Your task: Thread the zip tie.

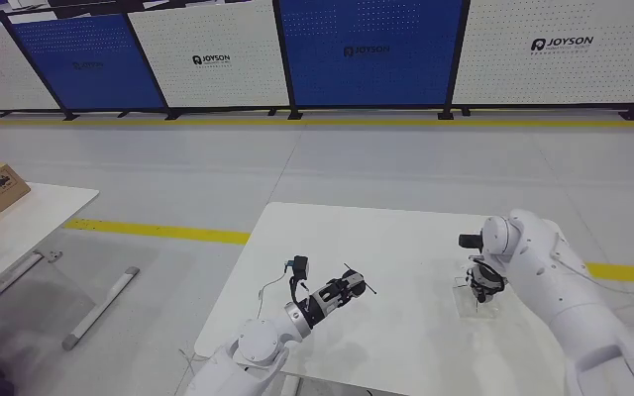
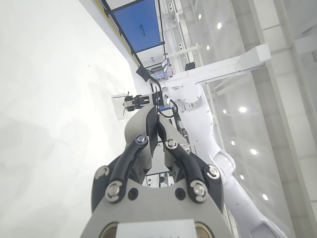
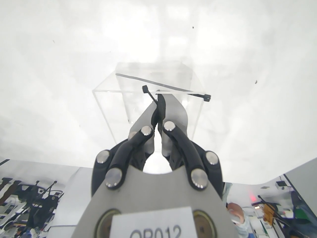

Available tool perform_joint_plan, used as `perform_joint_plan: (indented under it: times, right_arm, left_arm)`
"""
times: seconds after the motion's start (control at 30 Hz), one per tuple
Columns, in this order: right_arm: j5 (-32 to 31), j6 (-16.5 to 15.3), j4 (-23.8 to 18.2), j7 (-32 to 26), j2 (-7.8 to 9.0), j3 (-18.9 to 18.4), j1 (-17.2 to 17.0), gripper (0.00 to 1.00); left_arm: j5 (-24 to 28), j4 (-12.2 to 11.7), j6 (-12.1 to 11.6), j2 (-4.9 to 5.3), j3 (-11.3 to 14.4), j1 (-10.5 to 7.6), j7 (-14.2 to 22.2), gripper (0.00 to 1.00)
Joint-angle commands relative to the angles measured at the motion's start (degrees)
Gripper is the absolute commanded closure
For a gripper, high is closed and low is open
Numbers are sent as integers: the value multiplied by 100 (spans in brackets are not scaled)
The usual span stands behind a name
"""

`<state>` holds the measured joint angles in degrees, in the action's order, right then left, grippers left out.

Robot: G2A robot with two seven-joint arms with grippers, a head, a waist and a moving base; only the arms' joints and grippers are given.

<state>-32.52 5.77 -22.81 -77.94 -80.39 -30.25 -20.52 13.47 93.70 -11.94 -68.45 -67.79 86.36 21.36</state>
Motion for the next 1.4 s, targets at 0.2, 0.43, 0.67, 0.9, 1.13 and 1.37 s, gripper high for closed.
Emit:
perform_joint_plan:
  times: [0.2, 0.43, 0.67, 0.9, 1.13, 1.37]
  right_arm:
    - [-79, -81, 167, 60, -103, 9, 50, 100]
    - [-140, -235, 161, 218, -104, -47, 61, 100]
    - [-425, -137, -182, 279, -41, -41, -51, 100]
    - [-621, 28, -722, 277, 137, -178, -250, 100]
    - [-786, 197, -1406, 234, 439, -501, -532, 100]
    - [-967, 459, -2363, 312, 836, -1059, -992, 100]
  left_arm:
    - [0, 0, 0, 0, 0, 0, 0, 100]
    - [0, 0, 0, 0, 0, 0, 0, 100]
    - [0, 0, 0, 0, 0, 0, 0, 100]
    - [0, 0, 0, 0, 0, 0, 0, 100]
    - [0, 0, 0, 0, 0, 0, 0, 100]
    - [0, 0, 0, 0, 0, 0, 0, 100]
